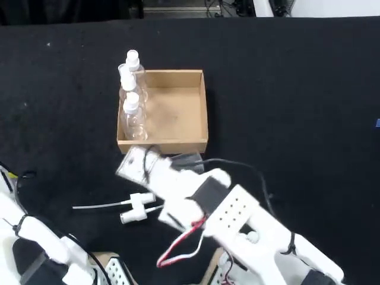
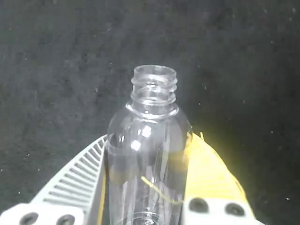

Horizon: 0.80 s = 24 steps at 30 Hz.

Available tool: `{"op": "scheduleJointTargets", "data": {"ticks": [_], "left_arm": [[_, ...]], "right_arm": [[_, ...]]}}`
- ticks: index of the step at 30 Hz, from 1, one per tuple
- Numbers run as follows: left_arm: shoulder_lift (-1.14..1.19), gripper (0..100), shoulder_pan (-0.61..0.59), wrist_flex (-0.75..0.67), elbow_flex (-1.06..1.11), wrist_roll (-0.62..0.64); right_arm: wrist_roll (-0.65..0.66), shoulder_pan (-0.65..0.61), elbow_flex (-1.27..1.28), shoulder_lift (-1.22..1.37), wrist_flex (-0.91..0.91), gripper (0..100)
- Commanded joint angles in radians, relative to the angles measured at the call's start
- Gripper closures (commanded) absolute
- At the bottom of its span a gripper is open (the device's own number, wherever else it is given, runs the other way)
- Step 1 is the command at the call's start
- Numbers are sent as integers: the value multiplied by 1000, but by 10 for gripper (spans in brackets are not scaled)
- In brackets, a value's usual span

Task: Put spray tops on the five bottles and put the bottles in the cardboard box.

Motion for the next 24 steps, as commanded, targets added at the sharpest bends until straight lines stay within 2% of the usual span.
{"op": "scheduleJointTargets", "data": {"ticks": [1,7,11,14,20,24], "left_arm": [[37,971,-56,-18,-110,17],[216,971,-189,-12,-286,17],[302,971,-260,60,-414,12],[362,971,-302,92,-504,11],[470,971,-332,161,-641,11],[506,971,-332,173,-679,11]], "right_arm": [[11,-69,-71,8,-41,848],[11,-187,-93,179,-157,827],[12,-269,-147,305,-180,779],[37,-288,-197,407,-184,741],[55,-285,-263,552,-190,741],[54,-301,-242,587,-276,741]]}}
